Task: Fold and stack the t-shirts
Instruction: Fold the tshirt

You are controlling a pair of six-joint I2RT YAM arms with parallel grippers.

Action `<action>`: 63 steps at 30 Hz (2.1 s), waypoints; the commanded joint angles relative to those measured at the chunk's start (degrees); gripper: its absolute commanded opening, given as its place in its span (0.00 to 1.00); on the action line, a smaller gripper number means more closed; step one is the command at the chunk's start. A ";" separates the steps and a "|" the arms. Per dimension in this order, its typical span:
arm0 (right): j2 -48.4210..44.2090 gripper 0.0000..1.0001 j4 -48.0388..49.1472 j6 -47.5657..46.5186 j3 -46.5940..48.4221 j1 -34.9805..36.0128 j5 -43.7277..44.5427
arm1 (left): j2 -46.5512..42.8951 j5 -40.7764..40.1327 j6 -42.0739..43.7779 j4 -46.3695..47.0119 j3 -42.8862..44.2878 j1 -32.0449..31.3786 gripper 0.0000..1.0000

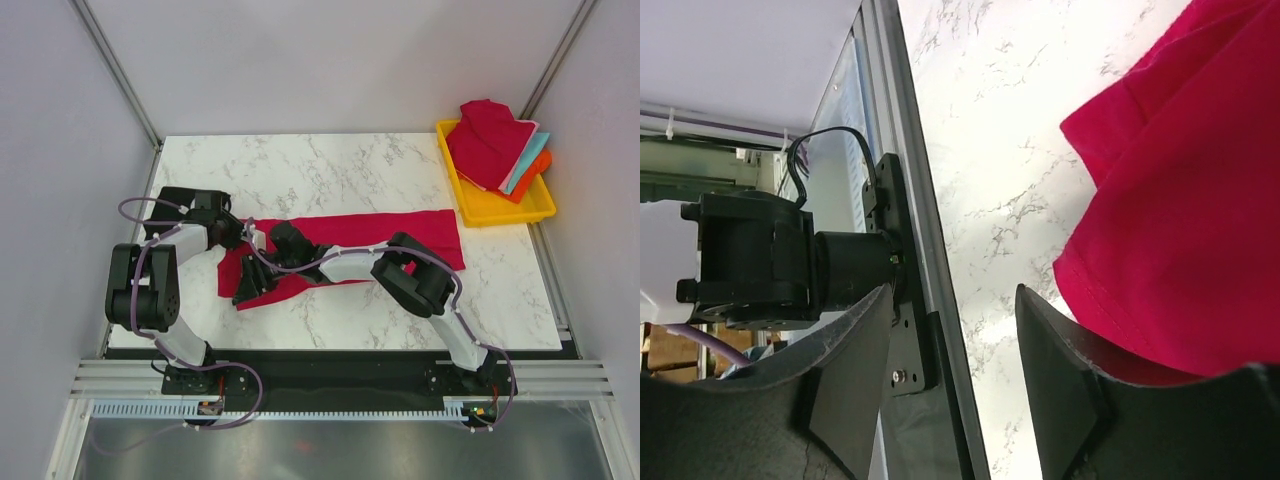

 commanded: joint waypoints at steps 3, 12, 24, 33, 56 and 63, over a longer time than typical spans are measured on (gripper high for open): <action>-6.66 0.60 -1.49 -5.93 -2.38 0.12 1.63 | -1.83 0.71 1.75 -0.03 0.40 0.48 0.41; -25.30 0.49 -22.22 -15.36 -12.67 -13.23 33.24 | -7.37 -1.84 1.92 0.85 -1.97 -0.31 0.42; -36.75 0.53 -37.82 -6.33 -22.15 -32.10 71.27 | -18.01 -1.84 -1.86 -3.89 -6.89 -2.24 0.76; -34.39 0.57 -36.49 -3.33 -28.84 -37.41 67.73 | -17.14 -4.21 -5.46 -9.43 -9.79 -2.68 0.65; -37.27 0.88 -51.34 4.31 -35.08 -20.12 61.67 | 22.93 -5.71 -0.89 -21.91 30.43 -8.83 0.59; -37.64 0.88 -48.80 15.30 -33.25 6.50 56.67 | 37.95 -5.70 4.55 -34.37 56.71 -12.08 0.54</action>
